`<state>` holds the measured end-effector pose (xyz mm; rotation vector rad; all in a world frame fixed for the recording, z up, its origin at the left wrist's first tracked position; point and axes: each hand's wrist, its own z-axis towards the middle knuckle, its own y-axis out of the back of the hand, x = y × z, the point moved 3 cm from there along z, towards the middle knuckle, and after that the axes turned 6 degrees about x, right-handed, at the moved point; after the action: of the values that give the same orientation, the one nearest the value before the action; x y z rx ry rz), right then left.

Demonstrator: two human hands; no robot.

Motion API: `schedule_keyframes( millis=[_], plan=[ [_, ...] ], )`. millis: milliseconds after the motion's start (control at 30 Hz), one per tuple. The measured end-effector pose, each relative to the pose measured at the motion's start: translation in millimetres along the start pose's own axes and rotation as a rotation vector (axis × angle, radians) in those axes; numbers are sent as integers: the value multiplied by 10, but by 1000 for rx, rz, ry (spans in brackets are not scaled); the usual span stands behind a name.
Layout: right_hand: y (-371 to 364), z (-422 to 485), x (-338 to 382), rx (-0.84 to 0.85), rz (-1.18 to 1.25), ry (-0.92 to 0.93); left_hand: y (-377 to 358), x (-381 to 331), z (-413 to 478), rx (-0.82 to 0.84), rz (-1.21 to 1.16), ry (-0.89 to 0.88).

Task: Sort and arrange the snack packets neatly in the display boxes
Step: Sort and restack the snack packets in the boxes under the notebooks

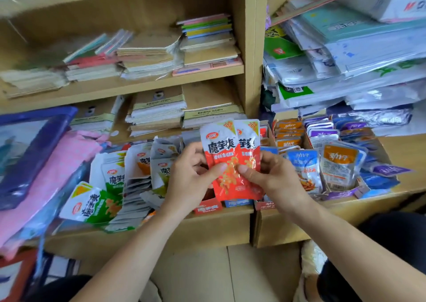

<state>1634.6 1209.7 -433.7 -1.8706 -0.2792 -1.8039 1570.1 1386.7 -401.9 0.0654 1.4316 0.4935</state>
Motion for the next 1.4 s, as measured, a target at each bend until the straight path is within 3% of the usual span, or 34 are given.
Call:
schedule_keyframes(
  millis=[200, 300, 533, 600, 700, 767, 1033, 1167, 1267, 1400],
  plan=[
    [13, 72, 75, -170, 56, 64, 709, 38, 38, -447, -81, -82],
    [-6, 82, 81, -201, -23, 109, 878, 110, -22, -544, -32, -142],
    [-101, 88, 37, -223, -196, 141, 612, 258, -134, -297, 197, -160],
    [-140, 66, 39, -224, -225, 142, 477, 295, -122, -195, 435, -93],
    [-172, 64, 22, -251, -372, 178, 350, 367, -108, -32, 1018, 130],
    [-221, 61, 13, -248, -443, 196, 331, 371, -107, 46, 1135, 190],
    [-534, 52, -83, -259, -681, 387, 580, 271, -128, -126, 783, 15],
    [-742, 120, -282, -147, -1016, 506, 618, 303, -130, -123, 730, 41],
    [-774, 136, -400, -98, -1116, 512, 619, 327, -143, -40, 619, 61],
    [-690, 82, -386, -37, -1029, 442, 593, 302, -188, 90, 423, 84]
  ],
)
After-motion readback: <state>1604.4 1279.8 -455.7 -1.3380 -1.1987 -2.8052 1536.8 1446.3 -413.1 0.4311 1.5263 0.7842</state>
